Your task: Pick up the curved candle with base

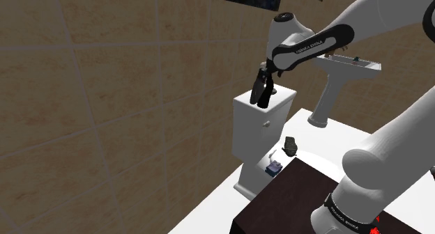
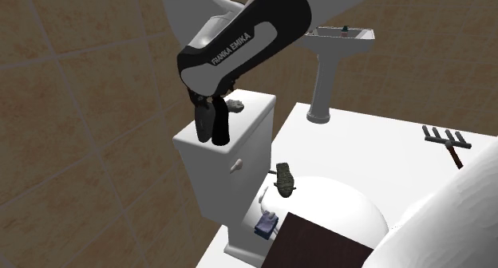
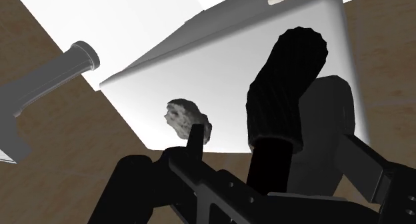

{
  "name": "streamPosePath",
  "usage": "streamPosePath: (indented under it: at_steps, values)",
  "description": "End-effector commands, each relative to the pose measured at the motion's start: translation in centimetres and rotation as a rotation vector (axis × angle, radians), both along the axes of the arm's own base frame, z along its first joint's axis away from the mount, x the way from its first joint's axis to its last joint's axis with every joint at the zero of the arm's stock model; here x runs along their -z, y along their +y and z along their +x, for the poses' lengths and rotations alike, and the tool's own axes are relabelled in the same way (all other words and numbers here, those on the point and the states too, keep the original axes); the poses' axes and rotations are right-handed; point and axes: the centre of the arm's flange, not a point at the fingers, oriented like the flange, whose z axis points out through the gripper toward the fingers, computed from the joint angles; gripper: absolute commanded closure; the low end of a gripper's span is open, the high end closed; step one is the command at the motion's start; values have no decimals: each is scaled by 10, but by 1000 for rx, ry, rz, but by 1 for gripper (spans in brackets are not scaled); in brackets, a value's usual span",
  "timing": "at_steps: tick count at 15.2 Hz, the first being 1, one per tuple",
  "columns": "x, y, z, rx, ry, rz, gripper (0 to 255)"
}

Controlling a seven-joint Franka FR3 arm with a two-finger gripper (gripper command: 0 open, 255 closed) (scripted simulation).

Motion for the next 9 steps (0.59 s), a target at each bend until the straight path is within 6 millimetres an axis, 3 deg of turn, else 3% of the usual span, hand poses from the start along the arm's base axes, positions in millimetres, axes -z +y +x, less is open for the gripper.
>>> streamPosePath:
  at_steps: [1, 4, 5, 9]
  values:
    - [10, 0, 1, 0, -1, 0, 0]
    - [19, 0, 0, 0, -1, 0, 0]
    - [19, 0, 1, 0, -1, 0, 255]
    - [18, 0, 1, 0, -1, 0, 255]
